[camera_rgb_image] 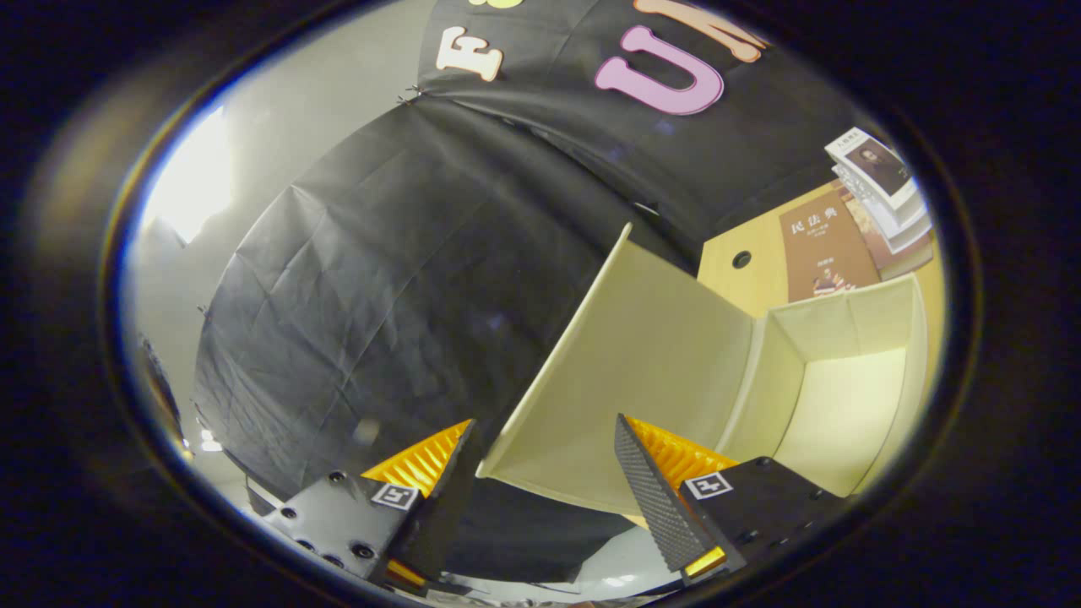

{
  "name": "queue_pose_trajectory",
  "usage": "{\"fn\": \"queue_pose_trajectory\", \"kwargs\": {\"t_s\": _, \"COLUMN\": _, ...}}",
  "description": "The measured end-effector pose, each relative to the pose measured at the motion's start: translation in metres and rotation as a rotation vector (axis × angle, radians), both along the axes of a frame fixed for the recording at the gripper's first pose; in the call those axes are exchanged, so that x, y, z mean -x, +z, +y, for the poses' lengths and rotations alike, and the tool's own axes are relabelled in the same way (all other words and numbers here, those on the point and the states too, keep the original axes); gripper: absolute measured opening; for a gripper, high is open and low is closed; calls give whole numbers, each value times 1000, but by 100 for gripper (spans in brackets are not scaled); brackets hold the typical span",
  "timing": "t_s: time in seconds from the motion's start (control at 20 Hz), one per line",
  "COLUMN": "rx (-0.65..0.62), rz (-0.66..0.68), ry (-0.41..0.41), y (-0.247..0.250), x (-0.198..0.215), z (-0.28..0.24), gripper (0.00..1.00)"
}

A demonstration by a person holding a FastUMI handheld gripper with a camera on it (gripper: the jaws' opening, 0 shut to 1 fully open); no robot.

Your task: Open the storage box then place both shoes into the box .Put the left shoe in first, then the right shoe, with the right side of both shoes facing outward in a uniform manner.

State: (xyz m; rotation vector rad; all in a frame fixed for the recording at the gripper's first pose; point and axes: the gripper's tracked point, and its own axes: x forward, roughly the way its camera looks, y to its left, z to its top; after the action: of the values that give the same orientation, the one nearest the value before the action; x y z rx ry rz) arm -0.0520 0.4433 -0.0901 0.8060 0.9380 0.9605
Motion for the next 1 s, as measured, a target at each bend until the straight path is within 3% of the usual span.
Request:
{"fn": "queue_pose_trajectory", "kwargs": {"t_s": 0.35, "rx": 76, "rz": -114, "ry": -70, "y": 1, "x": -15, "z": -57, "gripper": 99}}
{"fn": "queue_pose_trajectory", "kwargs": {"t_s": 1.0, "rx": 396, "rz": -349, "ry": -257, "y": -29, "x": -51, "z": -235, "gripper": 100}}
